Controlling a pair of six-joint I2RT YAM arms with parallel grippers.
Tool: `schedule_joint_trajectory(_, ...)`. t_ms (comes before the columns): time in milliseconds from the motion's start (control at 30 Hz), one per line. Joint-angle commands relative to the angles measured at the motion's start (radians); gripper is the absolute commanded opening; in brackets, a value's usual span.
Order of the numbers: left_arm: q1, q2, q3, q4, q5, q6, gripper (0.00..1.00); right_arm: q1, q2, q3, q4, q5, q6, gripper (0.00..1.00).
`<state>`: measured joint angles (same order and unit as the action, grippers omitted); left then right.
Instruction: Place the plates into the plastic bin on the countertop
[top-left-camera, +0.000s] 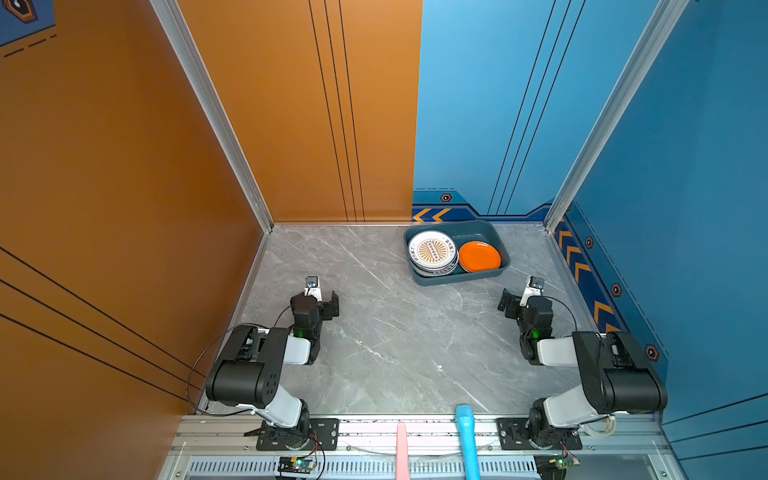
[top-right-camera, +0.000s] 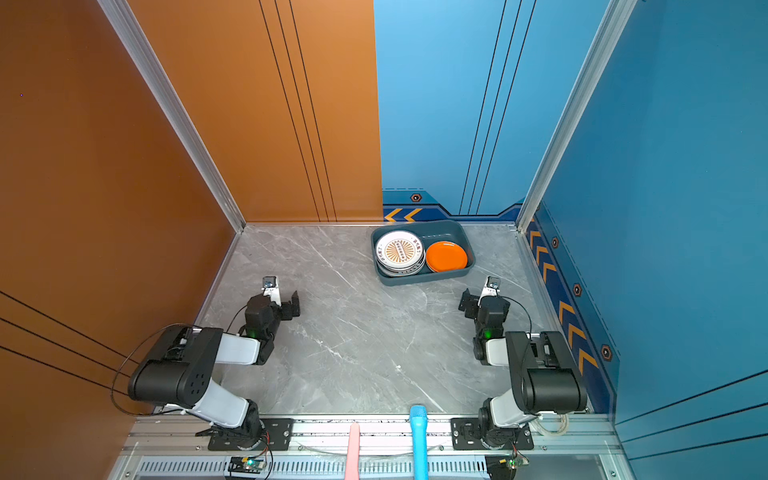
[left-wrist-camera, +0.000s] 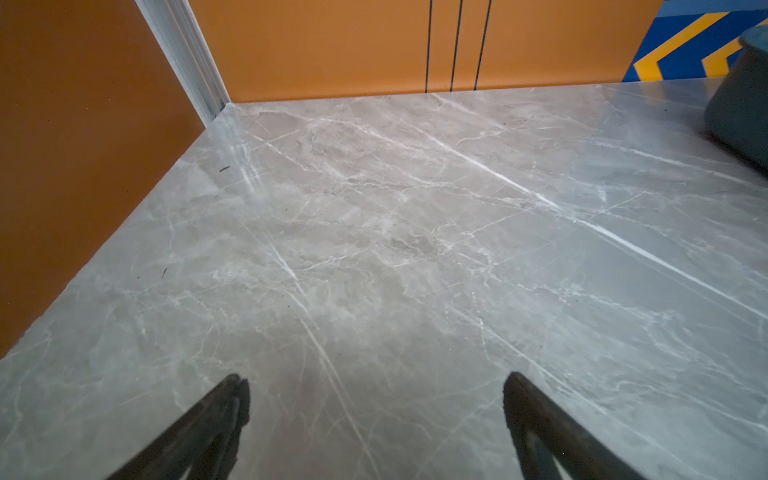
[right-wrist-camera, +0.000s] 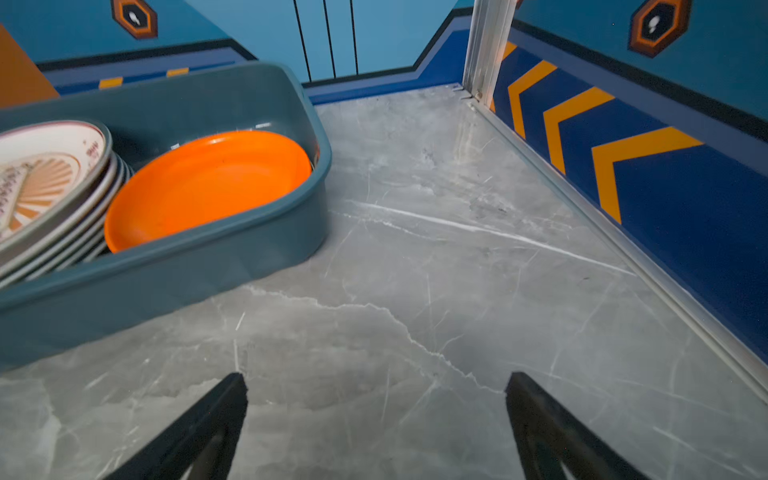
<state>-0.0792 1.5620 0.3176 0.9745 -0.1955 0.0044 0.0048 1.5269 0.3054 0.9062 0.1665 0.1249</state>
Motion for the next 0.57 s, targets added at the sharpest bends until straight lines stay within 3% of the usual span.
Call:
schedule_joint_trajectory(0,-0.002,0.003,0.037,0.005,-0.067,0.027,0.98,0.044,0.009,0.063,-0.006,0.092,-0.051,1.00)
schedule_joint_trajectory(533,0.022,-0.002,0.057,-0.048,-0.015,0.012,0.98,0.049,-0.002,0.038,0.027,0.090,-0.056,1.00)
